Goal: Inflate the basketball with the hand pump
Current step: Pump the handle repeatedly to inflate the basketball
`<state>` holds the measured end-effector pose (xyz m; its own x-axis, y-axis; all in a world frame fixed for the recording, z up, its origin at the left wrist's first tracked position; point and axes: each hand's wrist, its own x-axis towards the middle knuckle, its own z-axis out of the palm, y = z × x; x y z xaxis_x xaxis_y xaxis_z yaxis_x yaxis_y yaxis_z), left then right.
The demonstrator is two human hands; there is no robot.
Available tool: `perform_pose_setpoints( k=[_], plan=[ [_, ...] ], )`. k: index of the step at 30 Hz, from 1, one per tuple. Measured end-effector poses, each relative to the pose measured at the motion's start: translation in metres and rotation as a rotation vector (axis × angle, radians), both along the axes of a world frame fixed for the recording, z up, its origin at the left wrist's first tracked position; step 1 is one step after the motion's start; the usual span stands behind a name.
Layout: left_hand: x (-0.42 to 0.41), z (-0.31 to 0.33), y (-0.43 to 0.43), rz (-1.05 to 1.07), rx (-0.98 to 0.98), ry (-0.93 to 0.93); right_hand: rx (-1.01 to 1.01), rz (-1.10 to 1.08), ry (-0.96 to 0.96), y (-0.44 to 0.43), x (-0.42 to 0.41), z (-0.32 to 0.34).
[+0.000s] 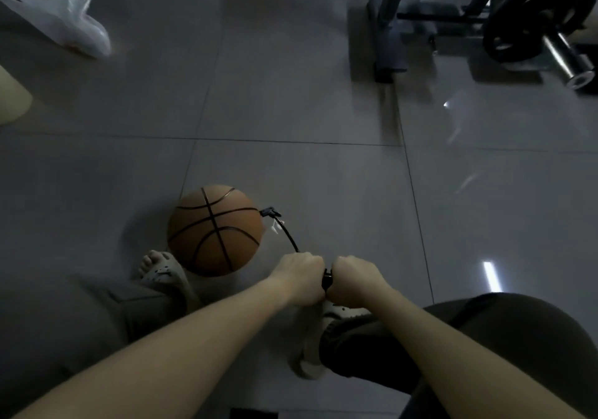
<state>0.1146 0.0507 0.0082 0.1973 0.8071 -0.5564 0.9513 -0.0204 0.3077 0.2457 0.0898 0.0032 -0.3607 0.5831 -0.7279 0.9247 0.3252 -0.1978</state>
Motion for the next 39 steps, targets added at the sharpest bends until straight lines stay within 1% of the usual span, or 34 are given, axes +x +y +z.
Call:
perform_pose_setpoints(
  k=[4, 8, 11, 14, 16, 18, 20, 24, 28, 31, 34, 37, 39],
  plan=[
    [0.002, 0.015, -0.001, -0.001, -0.033, 0.027, -0.012, -0.018, -0.014, -0.006, -0.002, 0.016],
    [-0.001, 0.053, -0.009, -0.057, -0.124, 0.016, -0.082, 0.004, -0.018, -0.015, -0.005, 0.052],
    [-0.007, 0.099, -0.005, -0.041, -0.109, -0.019, -0.111, 0.009, -0.017, -0.008, -0.006, 0.101],
    [-0.010, 0.149, 0.013, -0.011, -0.094, -0.044, -0.172, -0.038, -0.008, 0.014, -0.007, 0.155],
    [-0.011, 0.164, 0.027, 0.012, -0.076, -0.058, -0.166, -0.055, 0.018, 0.028, -0.007, 0.172],
    [-0.010, 0.155, 0.036, 0.060, -0.062, -0.082, -0.133, -0.083, 0.049, 0.036, -0.008, 0.161],
    [-0.008, 0.128, 0.037, 0.097, -0.048, -0.083, -0.106, -0.107, 0.039, 0.035, -0.009, 0.134],
    [-0.003, 0.070, 0.037, 0.034, 0.015, -0.045, -0.082, -0.123, 0.019, 0.030, -0.006, 0.075],
    [0.000, 0.032, 0.041, -0.005, -0.005, -0.029, -0.079, -0.165, 0.057, 0.032, 0.002, 0.030],
    [0.001, 0.010, 0.031, -0.008, -0.045, -0.017, -0.107, -0.134, 0.033, 0.024, 0.001, 0.007],
    [-0.001, -0.001, 0.019, -0.024, -0.029, -0.017, -0.044, -0.118, 0.035, 0.010, 0.002, -0.006],
    [0.000, 0.010, 0.002, -0.022, -0.035, 0.001, -0.027, -0.080, 0.023, -0.004, 0.001, 0.006],
    [0.000, 0.025, -0.006, -0.032, -0.060, 0.011, -0.062, -0.065, 0.004, -0.014, -0.002, 0.021]
  ],
)
